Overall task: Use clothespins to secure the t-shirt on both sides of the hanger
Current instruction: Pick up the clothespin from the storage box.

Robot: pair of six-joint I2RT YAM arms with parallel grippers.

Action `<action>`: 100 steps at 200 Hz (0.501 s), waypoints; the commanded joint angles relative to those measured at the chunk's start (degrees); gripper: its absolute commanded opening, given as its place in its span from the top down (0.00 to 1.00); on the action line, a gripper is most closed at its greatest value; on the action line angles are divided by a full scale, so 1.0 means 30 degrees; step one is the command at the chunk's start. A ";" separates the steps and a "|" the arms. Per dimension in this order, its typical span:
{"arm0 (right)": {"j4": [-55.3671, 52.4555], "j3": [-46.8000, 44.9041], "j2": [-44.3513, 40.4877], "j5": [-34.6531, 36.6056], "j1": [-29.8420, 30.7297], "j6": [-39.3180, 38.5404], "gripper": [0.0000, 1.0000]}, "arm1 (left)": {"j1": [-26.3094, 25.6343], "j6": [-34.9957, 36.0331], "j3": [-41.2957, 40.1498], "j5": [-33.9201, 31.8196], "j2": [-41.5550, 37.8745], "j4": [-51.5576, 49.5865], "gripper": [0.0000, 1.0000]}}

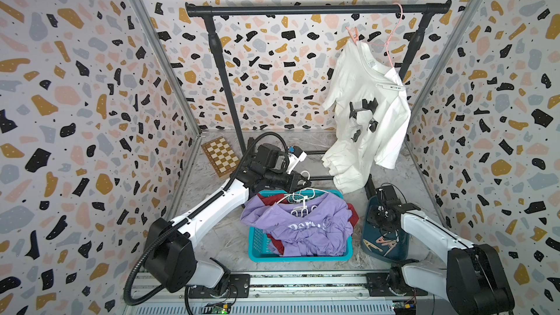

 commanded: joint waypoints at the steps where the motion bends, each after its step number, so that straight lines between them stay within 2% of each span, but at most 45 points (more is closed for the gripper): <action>1: -0.0132 0.0537 0.0338 0.0267 0.0096 -0.0271 0.83 | -0.0084 -0.0222 0.0552 -0.0074 0.0360 0.0405 0.96; 49: -0.0225 0.0561 -0.0635 0.0391 0.0096 -0.0324 1.00 | 0.0033 0.0005 0.0654 -0.0985 0.0804 -0.0137 0.90; 100: -0.0726 0.0430 -0.4000 -0.0274 0.0096 -0.0072 1.00 | 0.0233 -0.0318 0.0889 -0.1339 0.1630 -0.0575 0.75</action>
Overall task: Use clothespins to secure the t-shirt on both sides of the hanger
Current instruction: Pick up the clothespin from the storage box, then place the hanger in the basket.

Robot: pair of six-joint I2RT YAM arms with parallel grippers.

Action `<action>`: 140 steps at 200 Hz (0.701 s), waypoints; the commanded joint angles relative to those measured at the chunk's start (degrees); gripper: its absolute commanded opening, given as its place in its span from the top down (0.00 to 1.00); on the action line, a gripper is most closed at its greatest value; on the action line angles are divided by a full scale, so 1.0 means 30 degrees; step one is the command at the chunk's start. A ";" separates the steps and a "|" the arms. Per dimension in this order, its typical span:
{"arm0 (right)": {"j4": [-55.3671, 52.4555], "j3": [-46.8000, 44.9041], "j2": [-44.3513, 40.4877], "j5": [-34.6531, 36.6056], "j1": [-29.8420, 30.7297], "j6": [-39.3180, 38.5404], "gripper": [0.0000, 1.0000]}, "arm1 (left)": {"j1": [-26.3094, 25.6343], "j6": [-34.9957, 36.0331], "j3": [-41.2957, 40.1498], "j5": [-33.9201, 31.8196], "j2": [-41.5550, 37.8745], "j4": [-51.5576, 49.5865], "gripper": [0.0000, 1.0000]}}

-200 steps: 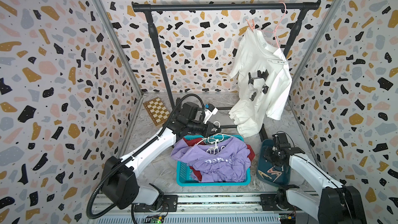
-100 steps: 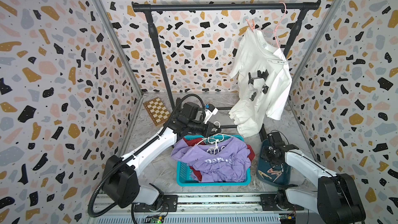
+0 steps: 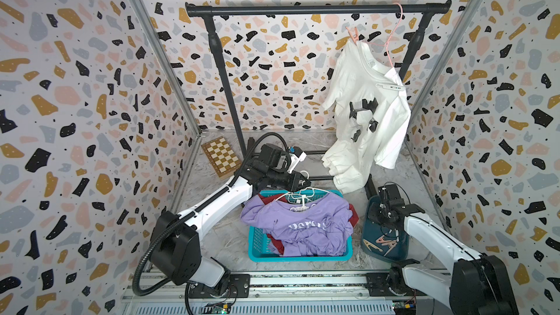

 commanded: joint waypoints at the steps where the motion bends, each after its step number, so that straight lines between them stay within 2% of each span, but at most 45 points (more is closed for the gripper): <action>1: -0.0699 0.0233 -0.1745 -0.0304 0.0081 0.0116 1.00 | 0.0134 -0.0194 0.0685 -0.0324 0.0463 -0.0365 0.75; 15: -0.0815 0.0167 -0.2762 -0.0444 0.0081 0.0220 1.00 | 0.0207 -0.0166 0.0763 -0.0280 0.0729 -0.0548 0.69; 82: -0.1169 0.0838 -0.5483 -0.1850 0.0023 -0.0335 1.00 | 0.0357 0.0158 0.0893 -0.1146 0.1376 -0.1679 0.63; 111: -0.0910 0.1000 -0.6051 -0.3381 0.0023 -0.1144 1.00 | 0.0385 0.0392 0.1377 -0.1285 0.1673 -0.2292 0.51; 140: -0.0580 0.1476 -0.6385 -0.5668 0.0037 -0.2177 1.00 | 0.0415 0.0754 0.2060 -0.2080 0.1708 -0.3489 0.26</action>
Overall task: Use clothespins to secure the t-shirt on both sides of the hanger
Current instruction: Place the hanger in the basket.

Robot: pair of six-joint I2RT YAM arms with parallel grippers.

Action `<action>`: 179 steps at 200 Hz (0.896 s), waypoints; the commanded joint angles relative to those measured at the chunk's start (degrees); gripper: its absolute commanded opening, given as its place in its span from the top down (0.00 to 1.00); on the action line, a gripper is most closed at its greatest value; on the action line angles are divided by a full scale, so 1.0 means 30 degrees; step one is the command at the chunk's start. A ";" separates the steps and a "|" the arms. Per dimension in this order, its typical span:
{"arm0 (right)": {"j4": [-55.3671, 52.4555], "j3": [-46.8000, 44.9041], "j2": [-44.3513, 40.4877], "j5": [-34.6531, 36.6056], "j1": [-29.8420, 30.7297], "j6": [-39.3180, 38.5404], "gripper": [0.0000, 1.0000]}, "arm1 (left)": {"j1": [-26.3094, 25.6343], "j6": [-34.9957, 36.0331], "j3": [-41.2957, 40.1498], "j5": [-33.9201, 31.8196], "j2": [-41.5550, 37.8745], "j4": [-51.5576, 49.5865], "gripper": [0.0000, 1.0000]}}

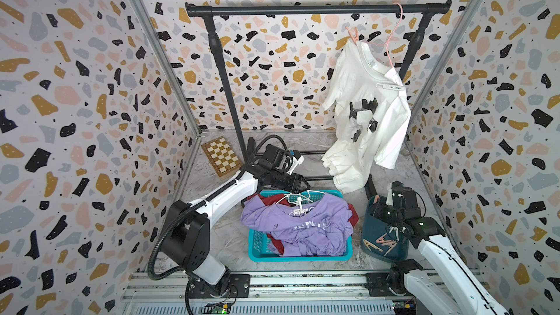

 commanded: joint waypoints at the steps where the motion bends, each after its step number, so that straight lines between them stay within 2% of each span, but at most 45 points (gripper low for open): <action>1: 0.0030 0.1182 -0.0465 -0.2284 0.0030 -0.1267 1.00 | 0.0116 0.0531 0.1059 -0.0732 0.0017 -0.1163 0.25; 7: -0.0122 0.1337 -0.0483 -0.2504 0.0030 -0.1376 1.00 | 0.0116 0.0568 0.1231 -0.1001 -0.0010 -0.1472 0.20; 12: -0.0181 0.1509 -0.0511 -0.2900 0.0048 -0.1566 1.00 | 0.0143 0.0572 0.1383 -0.1276 -0.0063 -0.1718 0.11; 20: -0.0101 0.1660 -0.0634 -0.3655 0.0052 -0.1918 1.00 | 0.0146 0.0562 0.1615 -0.1633 -0.0154 -0.2016 0.07; 60: 0.0346 0.2798 -0.0710 -0.7479 0.0537 -0.2805 1.00 | 0.0202 0.0423 0.2243 -0.2627 -0.0915 -0.2128 0.04; 83: 0.0760 0.3536 -0.0008 -0.9455 0.1325 -0.3235 1.00 | 0.0233 0.0306 0.2620 -0.2965 -0.1405 -0.1987 0.06; 109: 0.2086 0.3975 0.0866 -1.1559 0.2417 -0.3271 1.00 | 0.0348 -0.0011 0.2860 -0.2340 -0.1962 -0.1448 0.14; 137: 0.3663 0.4369 0.1791 -1.4180 0.2892 -0.3296 1.00 | 0.0461 -0.0759 0.2380 0.0640 -0.2564 0.0907 0.19; 179: 0.5722 0.5253 0.3369 -1.6465 0.3082 -0.2227 1.00 | 0.0594 -0.1608 0.1533 0.4537 -0.2423 0.4138 0.31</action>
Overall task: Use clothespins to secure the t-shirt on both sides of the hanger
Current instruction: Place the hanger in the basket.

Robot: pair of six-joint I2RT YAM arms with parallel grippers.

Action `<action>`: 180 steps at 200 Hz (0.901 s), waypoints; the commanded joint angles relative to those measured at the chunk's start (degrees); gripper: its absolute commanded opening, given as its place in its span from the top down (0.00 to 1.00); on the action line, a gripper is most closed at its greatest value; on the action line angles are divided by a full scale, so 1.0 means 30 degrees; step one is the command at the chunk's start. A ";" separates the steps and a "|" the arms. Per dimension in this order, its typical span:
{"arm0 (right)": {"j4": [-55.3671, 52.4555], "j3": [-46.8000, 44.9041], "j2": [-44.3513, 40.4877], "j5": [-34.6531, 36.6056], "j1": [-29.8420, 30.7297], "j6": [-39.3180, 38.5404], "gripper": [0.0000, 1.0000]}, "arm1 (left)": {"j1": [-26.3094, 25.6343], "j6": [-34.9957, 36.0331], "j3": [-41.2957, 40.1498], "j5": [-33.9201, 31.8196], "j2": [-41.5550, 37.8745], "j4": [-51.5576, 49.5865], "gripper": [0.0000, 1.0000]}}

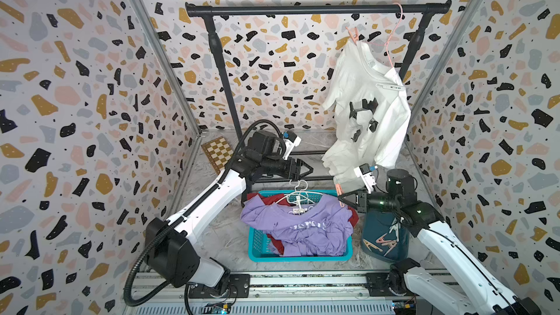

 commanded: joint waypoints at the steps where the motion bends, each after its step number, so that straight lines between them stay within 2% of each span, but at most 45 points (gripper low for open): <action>1: 0.2038 0.1278 0.0667 -0.2350 0.0169 0.0553 1.00 | 0.0101 -0.0766 -0.0588 0.3145 -0.0095 0.3000 0.31; 37: 0.2968 0.2659 0.2420 -0.2859 0.0846 0.1596 1.00 | 0.0104 -0.1856 -0.1404 0.4427 0.0212 0.6479 0.36; 56: 0.3753 0.3248 0.3182 -0.2772 0.1038 0.2325 1.00 | 0.0195 -0.1948 -0.1230 0.4406 0.0449 0.6973 0.38; 85: 0.5277 0.3893 0.4143 -0.3114 0.1217 0.3578 1.00 | 0.0760 -0.2895 -0.0994 0.5127 0.1103 0.8068 0.47; 132: 0.6371 0.5223 0.5971 -0.3994 0.1334 0.4968 1.00 | 0.1093 -0.4329 -0.1205 0.6223 0.1713 1.0752 0.47; 180: 0.6612 0.6397 0.7566 -0.4695 0.1333 0.5638 1.00 | 0.1118 -0.4994 -0.1413 0.6732 0.1873 1.2277 0.56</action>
